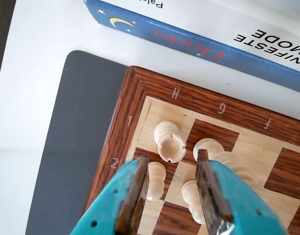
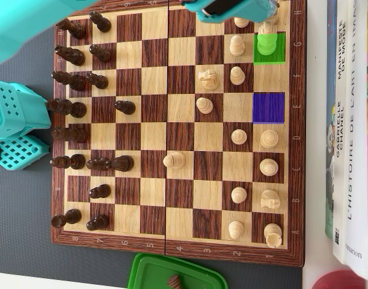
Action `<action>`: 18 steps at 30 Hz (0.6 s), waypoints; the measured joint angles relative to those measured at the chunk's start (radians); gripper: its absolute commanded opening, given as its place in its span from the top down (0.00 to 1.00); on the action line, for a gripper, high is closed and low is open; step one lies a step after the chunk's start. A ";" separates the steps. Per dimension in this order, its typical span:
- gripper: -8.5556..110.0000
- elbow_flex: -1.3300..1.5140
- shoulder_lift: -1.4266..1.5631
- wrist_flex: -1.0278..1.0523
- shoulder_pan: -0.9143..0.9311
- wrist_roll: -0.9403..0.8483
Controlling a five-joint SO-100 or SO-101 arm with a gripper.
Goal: Play chess
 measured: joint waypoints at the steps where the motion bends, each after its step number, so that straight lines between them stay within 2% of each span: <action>1: 0.80 0.000 0.000 0.000 0.002 0.000; 18: 0.80 0.000 0.000 0.000 0.003 0.000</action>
